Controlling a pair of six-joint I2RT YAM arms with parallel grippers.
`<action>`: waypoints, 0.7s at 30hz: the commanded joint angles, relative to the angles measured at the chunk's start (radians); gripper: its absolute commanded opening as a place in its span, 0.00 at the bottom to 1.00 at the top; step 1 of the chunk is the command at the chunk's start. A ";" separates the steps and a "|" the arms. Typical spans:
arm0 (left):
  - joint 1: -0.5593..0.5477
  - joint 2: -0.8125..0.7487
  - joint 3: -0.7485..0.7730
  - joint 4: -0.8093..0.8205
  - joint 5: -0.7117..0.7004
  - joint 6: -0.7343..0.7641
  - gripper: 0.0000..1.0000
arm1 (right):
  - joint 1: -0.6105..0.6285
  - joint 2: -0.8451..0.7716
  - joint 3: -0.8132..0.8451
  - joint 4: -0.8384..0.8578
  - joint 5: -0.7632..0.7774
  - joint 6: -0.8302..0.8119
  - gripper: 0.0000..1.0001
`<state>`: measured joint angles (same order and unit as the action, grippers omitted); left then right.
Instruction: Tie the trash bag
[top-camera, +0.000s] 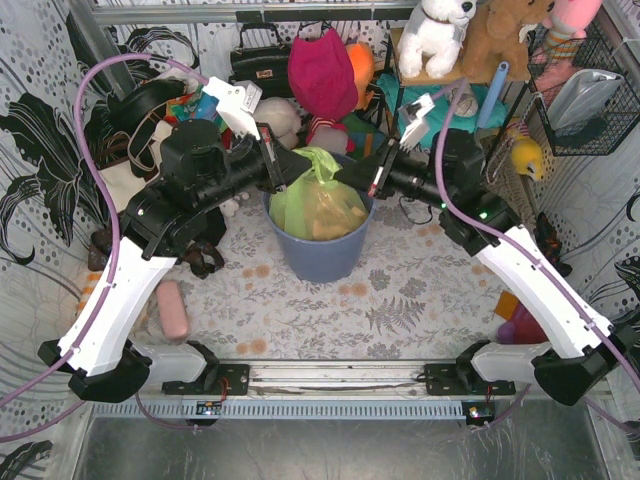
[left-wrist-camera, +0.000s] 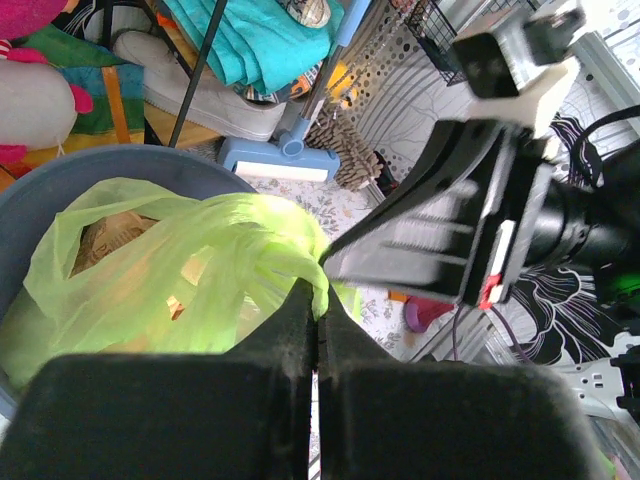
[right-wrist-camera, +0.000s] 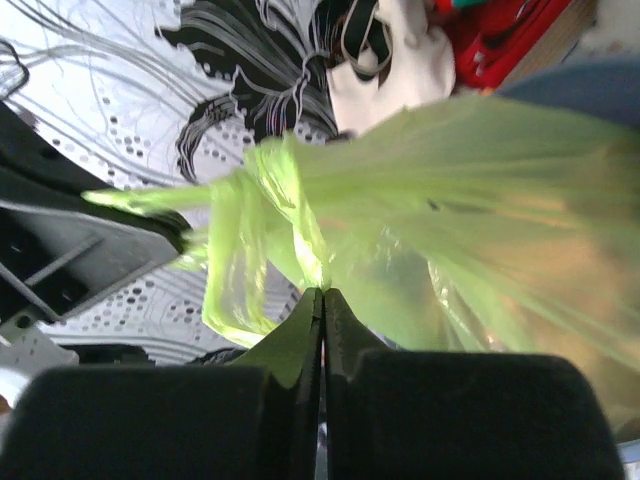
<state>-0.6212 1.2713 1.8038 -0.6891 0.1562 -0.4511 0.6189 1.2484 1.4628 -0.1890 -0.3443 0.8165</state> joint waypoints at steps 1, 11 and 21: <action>-0.003 -0.009 -0.004 0.063 -0.006 0.010 0.02 | 0.052 0.004 -0.074 0.087 0.005 0.077 0.00; -0.002 -0.002 0.006 0.058 0.017 0.006 0.02 | 0.132 0.059 -0.176 0.337 0.134 0.139 0.00; -0.003 0.003 0.014 0.044 0.029 0.005 0.02 | 0.178 0.148 -0.194 0.569 0.355 0.107 0.00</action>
<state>-0.6212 1.2762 1.8038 -0.6888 0.1726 -0.4515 0.7761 1.3830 1.2778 0.2127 -0.1139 0.9314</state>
